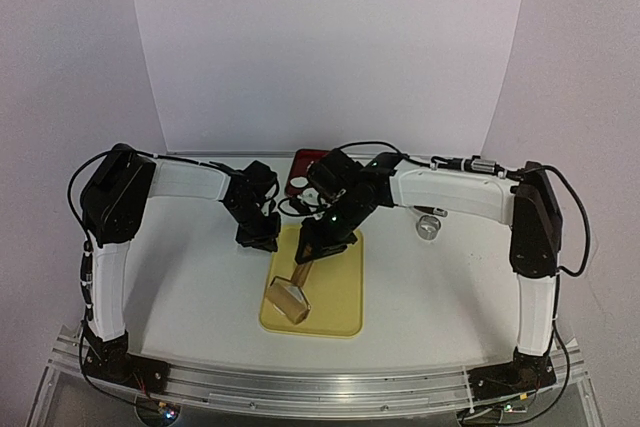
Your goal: Roll out the dumpling wrappers from the dough
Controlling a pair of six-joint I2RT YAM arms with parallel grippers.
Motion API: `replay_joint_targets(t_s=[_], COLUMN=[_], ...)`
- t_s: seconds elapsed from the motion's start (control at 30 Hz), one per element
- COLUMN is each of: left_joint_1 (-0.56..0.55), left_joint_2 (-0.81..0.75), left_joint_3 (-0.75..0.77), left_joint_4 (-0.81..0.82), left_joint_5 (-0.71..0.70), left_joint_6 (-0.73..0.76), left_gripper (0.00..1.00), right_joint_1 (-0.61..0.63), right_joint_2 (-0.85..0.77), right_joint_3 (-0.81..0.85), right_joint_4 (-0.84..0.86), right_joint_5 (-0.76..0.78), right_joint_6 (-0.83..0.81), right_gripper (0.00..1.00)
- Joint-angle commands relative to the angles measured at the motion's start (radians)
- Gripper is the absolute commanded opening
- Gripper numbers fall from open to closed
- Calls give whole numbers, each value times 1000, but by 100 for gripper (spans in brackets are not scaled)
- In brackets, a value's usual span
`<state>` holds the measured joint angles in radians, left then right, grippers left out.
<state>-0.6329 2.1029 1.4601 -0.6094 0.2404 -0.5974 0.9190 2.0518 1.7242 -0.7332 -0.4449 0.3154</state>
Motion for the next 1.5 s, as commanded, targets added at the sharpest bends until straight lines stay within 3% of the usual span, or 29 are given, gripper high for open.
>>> replay_joint_targets(t_s=[0.0, 0.57, 0.77, 1.13, 1.47], left_joint_1=[-2, -3, -2, -2, -13], left_joint_2=[30, 58, 49, -40, -165], left_joint_3=[-18, 28, 44, -71, -233], left_joint_4=[40, 28, 15, 77, 177], left_joint_5=[-78, -77, -76, -140, -198], left_joint_6=[13, 10, 12, -222, -419], left_gripper=[0, 0, 0, 0, 0], right_joint_1=[-68, -130, -150, -163, -163], right_joint_2=[88, 78, -19, -199, -239], right_joint_3=[-119, -113, -72, 26, -97], right_joint_4=[-213, -217, -228, -178, -8], right_joint_5=[406, 365, 344, 59, -47], right_joint_6=[4, -40, -1, 42, 153], right_gripper=[0, 0, 0, 0, 0])
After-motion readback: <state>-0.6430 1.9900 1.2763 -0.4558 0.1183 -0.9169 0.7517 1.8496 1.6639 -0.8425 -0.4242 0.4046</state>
